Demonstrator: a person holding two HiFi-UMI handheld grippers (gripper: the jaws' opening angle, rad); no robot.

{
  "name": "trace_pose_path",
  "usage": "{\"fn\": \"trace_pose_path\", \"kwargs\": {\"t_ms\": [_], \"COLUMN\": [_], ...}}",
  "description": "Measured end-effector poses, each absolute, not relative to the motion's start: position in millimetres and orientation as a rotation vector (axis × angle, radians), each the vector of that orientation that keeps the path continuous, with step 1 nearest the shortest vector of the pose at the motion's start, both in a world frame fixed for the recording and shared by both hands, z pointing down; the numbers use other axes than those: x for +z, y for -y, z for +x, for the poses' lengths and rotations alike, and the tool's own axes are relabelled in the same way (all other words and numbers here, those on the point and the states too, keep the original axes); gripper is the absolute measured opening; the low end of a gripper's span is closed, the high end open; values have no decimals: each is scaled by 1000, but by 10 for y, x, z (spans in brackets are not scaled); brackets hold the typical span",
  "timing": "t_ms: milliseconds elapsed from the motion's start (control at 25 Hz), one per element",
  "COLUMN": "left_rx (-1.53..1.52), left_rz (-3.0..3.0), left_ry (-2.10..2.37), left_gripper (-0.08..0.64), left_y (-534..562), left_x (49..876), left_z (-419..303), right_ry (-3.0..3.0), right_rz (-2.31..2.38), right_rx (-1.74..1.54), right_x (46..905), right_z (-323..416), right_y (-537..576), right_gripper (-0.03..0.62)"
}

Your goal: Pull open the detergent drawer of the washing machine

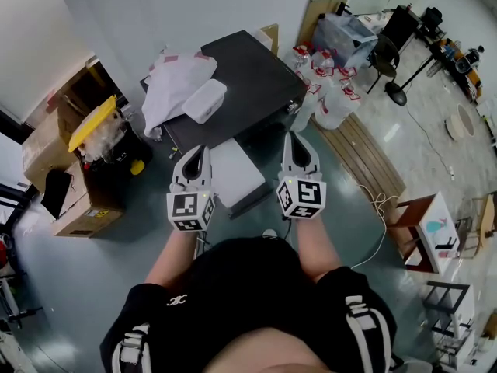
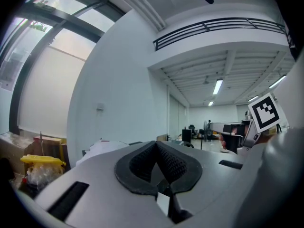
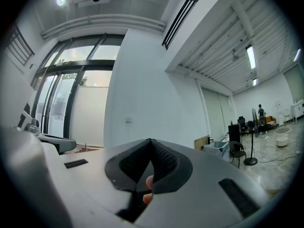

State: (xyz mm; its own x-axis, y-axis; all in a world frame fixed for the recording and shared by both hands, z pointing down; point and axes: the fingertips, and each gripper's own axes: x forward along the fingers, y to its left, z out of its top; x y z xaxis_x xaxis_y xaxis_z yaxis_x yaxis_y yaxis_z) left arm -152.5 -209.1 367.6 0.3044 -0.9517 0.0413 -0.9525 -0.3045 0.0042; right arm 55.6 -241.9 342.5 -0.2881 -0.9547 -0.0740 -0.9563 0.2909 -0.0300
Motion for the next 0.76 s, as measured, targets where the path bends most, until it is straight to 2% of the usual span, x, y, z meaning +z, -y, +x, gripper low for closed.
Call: {"fn": "trace_pose_path", "kwargs": {"t_ms": [760], "left_rx": [50], "left_rz": [2503], "left_ry": [1846], "left_gripper": [2], "left_y": [2165], "left_x": [3685], "left_z": [-1568], "right_ry": [-2497], "right_rz": [-1758], "right_rx": [18], "right_x": [3457], "right_z": [474], "right_y": [2498], "right_gripper": [2]}}
